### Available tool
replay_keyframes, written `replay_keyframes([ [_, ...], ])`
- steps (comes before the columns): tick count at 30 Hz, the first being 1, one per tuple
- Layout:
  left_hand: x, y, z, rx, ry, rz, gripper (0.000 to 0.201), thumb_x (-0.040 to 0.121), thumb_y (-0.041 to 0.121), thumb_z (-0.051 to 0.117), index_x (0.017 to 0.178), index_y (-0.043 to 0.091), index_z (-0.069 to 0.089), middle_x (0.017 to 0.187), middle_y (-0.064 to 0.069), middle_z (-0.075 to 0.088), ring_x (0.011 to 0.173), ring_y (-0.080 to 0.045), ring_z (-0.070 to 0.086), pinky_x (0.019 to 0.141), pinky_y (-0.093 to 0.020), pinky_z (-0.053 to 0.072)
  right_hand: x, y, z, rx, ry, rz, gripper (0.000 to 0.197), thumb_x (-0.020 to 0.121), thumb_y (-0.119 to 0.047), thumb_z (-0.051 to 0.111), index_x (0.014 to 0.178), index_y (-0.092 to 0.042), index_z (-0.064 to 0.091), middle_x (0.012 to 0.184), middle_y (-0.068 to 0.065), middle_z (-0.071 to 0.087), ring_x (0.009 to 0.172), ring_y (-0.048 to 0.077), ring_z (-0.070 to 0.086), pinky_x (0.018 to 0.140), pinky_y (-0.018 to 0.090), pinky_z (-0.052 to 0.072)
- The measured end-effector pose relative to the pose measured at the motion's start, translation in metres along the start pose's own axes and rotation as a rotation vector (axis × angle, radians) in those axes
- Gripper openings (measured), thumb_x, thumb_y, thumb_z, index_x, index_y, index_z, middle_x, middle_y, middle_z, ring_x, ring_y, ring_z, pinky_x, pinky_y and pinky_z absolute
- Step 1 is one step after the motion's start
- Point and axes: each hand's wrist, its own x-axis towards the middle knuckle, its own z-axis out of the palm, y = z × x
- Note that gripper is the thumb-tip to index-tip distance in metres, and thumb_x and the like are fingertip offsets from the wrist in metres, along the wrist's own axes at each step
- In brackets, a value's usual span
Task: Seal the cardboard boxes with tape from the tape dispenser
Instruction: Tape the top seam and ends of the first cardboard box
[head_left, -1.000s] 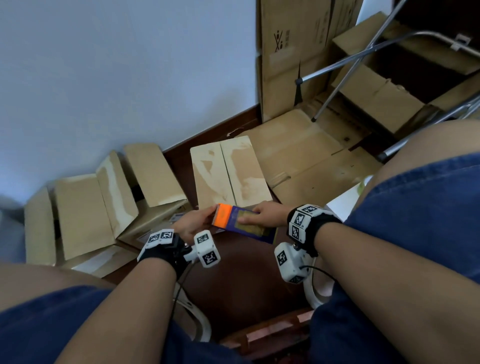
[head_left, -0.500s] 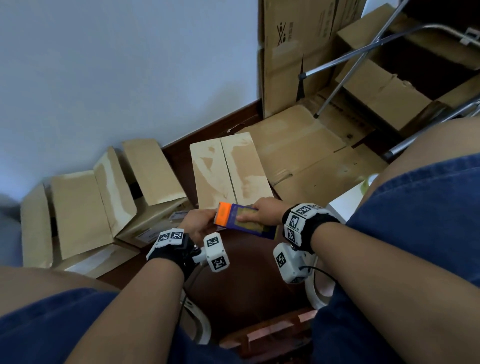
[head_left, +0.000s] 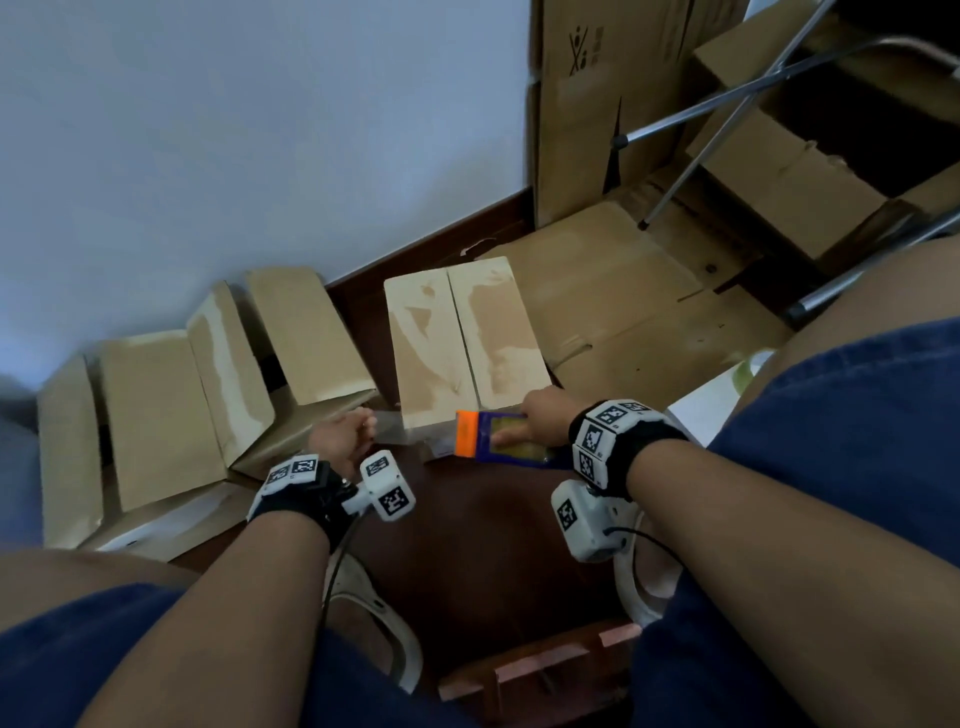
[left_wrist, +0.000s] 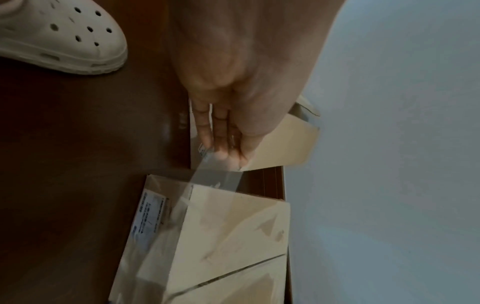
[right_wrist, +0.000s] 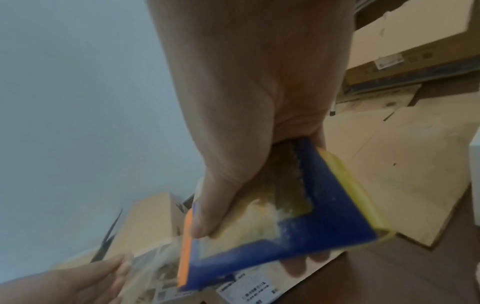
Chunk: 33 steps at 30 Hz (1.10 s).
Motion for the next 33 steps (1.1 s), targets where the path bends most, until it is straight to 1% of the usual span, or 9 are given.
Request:
replay_keyframes([
  [4,-0.008,-0.014,0.011,0.107,-0.114,0.060,0.013,0.092,0.009,0.058,0.097,0.009,0.070,0.093,-0.006,0.071,0.083,-0.015,0.066,0.068,-0.025,0.054,0.002,0.002,-0.002,-0.120,0.039,0.070,0.058,0.085,-0.068,0.051,0.066,-0.014,0.044,0.065,0.004,0.048,0.056,0.018,0.046,0.061,0.032,0.041],
  [7,-0.006,-0.033,0.018,0.106,-0.152,0.032,0.017,0.087,0.006,0.064,0.103,0.007,0.069,0.104,-0.013,0.071,0.100,-0.026,0.066,0.095,-0.044,0.051,0.004,0.001,-0.002,-0.186,0.058,0.112,0.055,0.087,-0.065,0.049,0.066,-0.015,0.045,0.065,0.003,0.048,0.055,0.017,0.045,0.060,0.031,0.041],
  [9,-0.004,-0.042,0.021,0.096,-0.094,0.059,0.022,0.085,-0.001,0.064,0.103,0.011,0.065,0.104,-0.008,0.070,0.105,-0.026,0.064,0.102,-0.043,0.046,0.006,-0.004,-0.003,-0.227,0.072,0.121,0.052,0.088,-0.064,0.049,0.068,-0.016,0.047,0.067,0.002,0.049,0.056,0.017,0.045,0.060,0.031,0.043],
  [15,0.003,-0.054,0.031,0.031,0.057,0.142,0.034,0.084,-0.014,0.059,0.114,0.000,0.062,0.099,-0.011,0.066,0.095,-0.020,0.061,0.097,-0.032,0.048,0.014,-0.020,-0.014,-0.324,0.073,0.093,0.038,0.086,-0.051,0.056,0.082,-0.014,0.058,0.067,0.001,0.050,0.054,0.016,0.047,0.050,0.024,0.039],
  [17,0.005,-0.057,0.035,0.034,0.070,0.157,0.033,0.084,-0.015,0.057,0.113,-0.002,0.062,0.094,-0.010,0.066,0.088,-0.018,0.061,0.085,-0.024,0.051,0.019,-0.024,-0.016,-0.340,0.049,0.100,0.038,0.087,-0.050,0.056,0.079,-0.013,0.058,0.066,0.002,0.050,0.053,0.016,0.047,0.047,0.023,0.037],
  [20,0.005,-0.059,0.041,0.011,0.125,0.183,0.031,0.086,-0.016,0.053,0.112,-0.003,0.061,0.094,-0.010,0.065,0.088,-0.017,0.060,0.069,-0.012,0.046,0.026,-0.030,-0.016,-0.341,0.055,0.106,0.041,0.089,-0.048,0.056,0.068,-0.013,0.054,0.063,0.002,0.050,0.051,0.017,0.047,0.046,0.022,0.036],
  [23,0.007,-0.059,0.045,-0.011,0.154,0.201,0.032,0.086,-0.016,0.053,0.113,-0.001,0.062,0.097,-0.011,0.065,0.091,-0.017,0.060,0.072,-0.012,0.046,0.031,-0.035,-0.016,-0.324,0.075,0.104,0.038,0.088,-0.043,0.057,0.065,-0.014,0.051,0.062,0.002,0.051,0.051,0.017,0.047,0.046,0.022,0.036],
  [27,0.012,-0.061,0.045,-0.009,0.147,0.198,0.032,0.085,-0.014,0.054,0.111,0.002,0.063,0.095,-0.008,0.065,0.090,-0.017,0.061,0.082,-0.024,0.047,0.034,-0.040,-0.019,-0.332,0.049,0.112,0.034,0.089,-0.039,0.056,0.067,-0.014,0.053,0.062,0.001,0.050,0.051,0.016,0.047,0.046,0.021,0.035],
  [33,0.017,-0.062,0.046,-0.018,0.145,0.217,0.030,0.086,-0.013,0.055,0.110,0.003,0.063,0.092,-0.006,0.065,0.088,-0.015,0.061,0.074,-0.015,0.045,0.038,-0.046,-0.018,-0.367,0.041,0.118,0.031,0.093,-0.034,0.054,0.072,-0.012,0.056,0.061,0.001,0.049,0.051,0.015,0.046,0.044,0.022,0.032],
])
